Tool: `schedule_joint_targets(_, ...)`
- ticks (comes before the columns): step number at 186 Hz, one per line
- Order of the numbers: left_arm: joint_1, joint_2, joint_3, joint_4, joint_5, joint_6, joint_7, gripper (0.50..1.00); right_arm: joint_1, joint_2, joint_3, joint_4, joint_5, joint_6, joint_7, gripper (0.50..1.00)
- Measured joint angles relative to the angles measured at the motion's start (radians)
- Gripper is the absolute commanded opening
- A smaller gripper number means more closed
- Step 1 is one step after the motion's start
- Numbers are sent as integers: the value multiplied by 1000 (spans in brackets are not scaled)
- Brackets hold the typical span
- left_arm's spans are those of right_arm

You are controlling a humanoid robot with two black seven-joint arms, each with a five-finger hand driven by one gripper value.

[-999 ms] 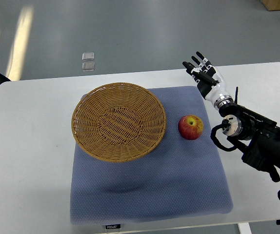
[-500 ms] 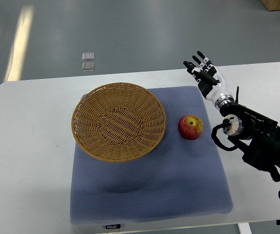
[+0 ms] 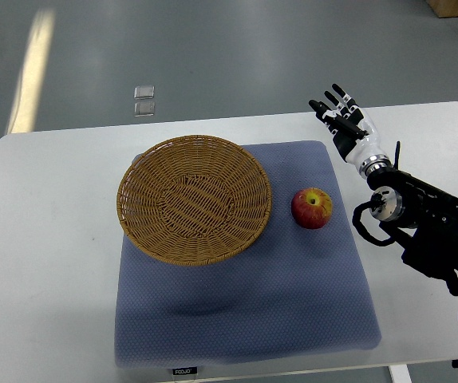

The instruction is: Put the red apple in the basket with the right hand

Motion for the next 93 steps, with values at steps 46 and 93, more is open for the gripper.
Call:
schedule_joint_targets(46,3,0,1,0,0,0,0,1000,14,6,0,-1,-3,-3,1,924)
schedule_joint_targets(93,8,0,1,0,0,0,0,1000,39,-7,-2,10,-103,-9,1,924)
